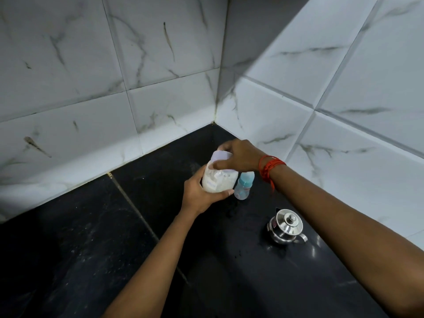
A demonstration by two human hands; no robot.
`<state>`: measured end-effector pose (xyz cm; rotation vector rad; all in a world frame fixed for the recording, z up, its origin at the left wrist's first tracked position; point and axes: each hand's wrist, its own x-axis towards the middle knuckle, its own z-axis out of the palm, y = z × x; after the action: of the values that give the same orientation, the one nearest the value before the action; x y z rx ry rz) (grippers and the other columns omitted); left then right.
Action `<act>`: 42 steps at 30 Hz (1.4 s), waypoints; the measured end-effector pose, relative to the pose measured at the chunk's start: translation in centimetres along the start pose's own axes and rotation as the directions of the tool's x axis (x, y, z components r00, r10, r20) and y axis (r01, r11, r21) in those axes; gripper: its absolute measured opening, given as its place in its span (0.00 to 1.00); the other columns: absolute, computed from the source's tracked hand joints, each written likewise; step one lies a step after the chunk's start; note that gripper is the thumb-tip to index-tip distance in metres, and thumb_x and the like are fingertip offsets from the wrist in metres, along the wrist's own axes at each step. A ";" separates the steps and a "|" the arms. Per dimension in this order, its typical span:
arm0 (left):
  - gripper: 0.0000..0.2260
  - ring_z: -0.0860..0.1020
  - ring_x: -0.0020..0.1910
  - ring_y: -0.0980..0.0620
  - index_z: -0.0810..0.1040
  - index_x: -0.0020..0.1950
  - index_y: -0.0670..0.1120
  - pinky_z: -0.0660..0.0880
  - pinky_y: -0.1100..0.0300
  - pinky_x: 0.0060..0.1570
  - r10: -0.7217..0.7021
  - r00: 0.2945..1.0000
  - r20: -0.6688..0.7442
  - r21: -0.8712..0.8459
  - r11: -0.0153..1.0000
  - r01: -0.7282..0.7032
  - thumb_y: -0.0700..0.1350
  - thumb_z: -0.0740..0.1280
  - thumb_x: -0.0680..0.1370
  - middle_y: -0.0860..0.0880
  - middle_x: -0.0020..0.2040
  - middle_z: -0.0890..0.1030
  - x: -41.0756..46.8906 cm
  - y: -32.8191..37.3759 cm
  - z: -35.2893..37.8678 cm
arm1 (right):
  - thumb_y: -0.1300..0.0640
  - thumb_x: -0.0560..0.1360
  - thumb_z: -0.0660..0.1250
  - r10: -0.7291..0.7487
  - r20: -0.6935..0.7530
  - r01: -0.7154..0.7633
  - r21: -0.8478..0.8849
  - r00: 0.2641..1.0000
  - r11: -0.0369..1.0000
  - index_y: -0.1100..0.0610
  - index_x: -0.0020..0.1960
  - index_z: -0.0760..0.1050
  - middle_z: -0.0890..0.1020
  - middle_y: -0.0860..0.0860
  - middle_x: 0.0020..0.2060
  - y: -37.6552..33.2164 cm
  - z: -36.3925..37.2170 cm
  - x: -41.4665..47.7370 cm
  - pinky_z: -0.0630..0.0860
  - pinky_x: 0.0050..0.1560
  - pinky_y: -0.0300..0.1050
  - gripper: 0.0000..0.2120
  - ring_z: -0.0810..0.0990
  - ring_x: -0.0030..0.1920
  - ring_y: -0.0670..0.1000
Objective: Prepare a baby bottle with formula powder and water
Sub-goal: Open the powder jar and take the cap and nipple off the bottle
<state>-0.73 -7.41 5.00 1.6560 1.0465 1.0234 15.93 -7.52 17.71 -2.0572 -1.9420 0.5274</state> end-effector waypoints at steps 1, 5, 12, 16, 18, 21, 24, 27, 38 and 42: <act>0.35 0.83 0.57 0.59 0.82 0.65 0.52 0.81 0.63 0.54 -0.027 0.999 -0.020 -0.026 0.999 0.026 0.51 0.88 0.60 0.57 0.57 0.85 -0.4 -0.2 0.2 | 0.37 0.68 0.73 -0.049 0.024 0.048 0.004 0.999 0.999 0.47 0.55 0.81 0.84 0.45 0.50 -0.1 0.0 0.1 0.78 0.53 0.44 0.21 0.81 0.52 0.48; 0.37 0.81 0.57 0.64 0.79 0.66 0.53 0.79 0.69 0.52 -0.054 0.998 -0.023 -0.063 0.997 0.052 0.51 0.88 0.60 0.60 0.59 0.83 -1.2 -0.5 0.4 | 0.49 0.70 0.77 -0.192 0.289 0.182 0.061 0.938 0.981 0.44 0.68 0.75 0.78 0.41 0.66 -0.2 -1.9 -0.3 0.70 0.66 0.38 0.28 0.75 0.64 0.42; 0.39 0.80 0.60 0.62 0.76 0.68 0.54 0.80 0.59 0.60 0.000 1.000 -0.017 0.035 0.999 0.001 0.51 0.87 0.60 0.58 0.61 0.82 -0.7 0.2 0.4 | 0.21 0.67 0.60 0.063 -0.042 -0.073 -0.299 0.997 0.952 0.54 0.42 0.75 0.80 0.48 0.38 -1.6 -0.9 -1.4 0.71 0.39 0.43 0.34 0.79 0.40 0.50; 0.39 0.81 0.60 0.57 0.75 0.68 0.54 0.81 0.53 0.62 -0.001 1.000 -0.014 0.038 0.999 0.001 0.47 0.87 0.60 0.56 0.62 0.82 -0.8 -0.2 0.7 | 0.38 0.71 0.72 0.014 0.157 0.027 -0.257 0.987 0.966 0.52 0.53 0.77 0.81 0.50 0.50 -1.2 -1.1 -1.3 0.76 0.50 0.47 0.20 0.80 0.53 0.54; 0.40 0.81 0.60 0.56 0.75 0.70 0.53 0.80 0.51 0.63 -0.009 1.000 -0.026 0.040 0.999 0.011 0.48 0.87 0.60 0.55 0.63 0.82 -1.0 -0.7 0.8 | 0.45 0.68 0.77 -0.041 0.246 0.086 -0.173 0.968 0.981 0.52 0.72 0.67 0.75 0.50 0.67 -1.2 -1.4 -1.6 0.73 0.63 0.47 0.37 0.75 0.66 0.53; 0.43 0.79 0.64 0.55 0.74 0.71 0.53 0.78 0.51 0.66 -0.008 0.999 -0.035 0.053 0.999 0.010 0.52 0.87 0.59 0.54 0.66 0.80 -1.1 -1.1 0.9 | 0.30 0.67 0.70 0.041 0.096 -0.015 -0.259 0.995 0.966 0.57 0.65 0.71 0.81 0.53 0.57 -1.1 -0.7 -1.4 0.76 0.55 0.50 0.38 0.79 0.58 0.57; 0.45 0.77 0.66 0.52 0.74 0.72 0.52 0.78 0.49 0.67 0.018 0.999 -0.033 0.090 0.996 -0.015 0.54 0.88 0.58 0.60 0.63 0.78 -1.1 -1.2 0.9 | 0.27 0.69 0.66 0.090 0.069 -0.065 -0.304 0.994 0.951 0.55 0.39 0.72 0.78 0.50 0.34 -0.7 -0.2 -0.7 0.72 0.36 0.44 0.29 0.79 0.40 0.53; 0.44 0.76 0.66 0.50 0.75 0.72 0.50 0.77 0.52 0.64 0.052 0.998 -0.044 0.119 0.992 -0.047 0.52 0.88 0.58 0.71 0.57 0.71 -1.0 -1.1 1.1 | 0.34 0.67 0.72 0.051 0.114 -0.029 -0.186 0.992 0.982 0.52 0.51 0.78 0.81 0.48 0.45 -0.5 0.0 -0.3 0.77 0.43 0.44 0.24 0.80 0.45 0.50; 0.45 0.78 0.65 0.51 0.75 0.71 0.50 0.78 0.45 0.65 -0.122 0.992 -0.018 0.091 0.988 0.123 0.49 0.89 0.57 0.51 0.66 0.79 0.2 -6.7 2.6 | 0.56 0.60 0.79 -0.218 0.224 0.232 -0.037 0.950 0.972 0.51 0.60 0.75 0.77 0.51 0.58 1.8 1.9 3.5 0.77 0.56 0.52 0.30 0.76 0.57 0.53; 0.44 0.78 0.64 0.51 0.76 0.69 0.50 0.79 0.47 0.65 -0.139 0.989 -0.046 0.104 0.984 0.143 0.47 0.89 0.55 0.52 0.64 0.78 0.1 -9.3 2.7 | 0.56 0.63 0.80 -0.124 0.075 0.129 -0.072 0.989 0.989 0.54 0.65 0.73 0.77 0.55 0.61 3.3 1.7 6.6 0.76 0.58 0.52 0.32 0.76 0.59 0.57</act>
<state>0.04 -5.74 -4.49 1.6271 1.2449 0.9229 18.46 -1.26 14.26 -1.9672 -2.1483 0.5104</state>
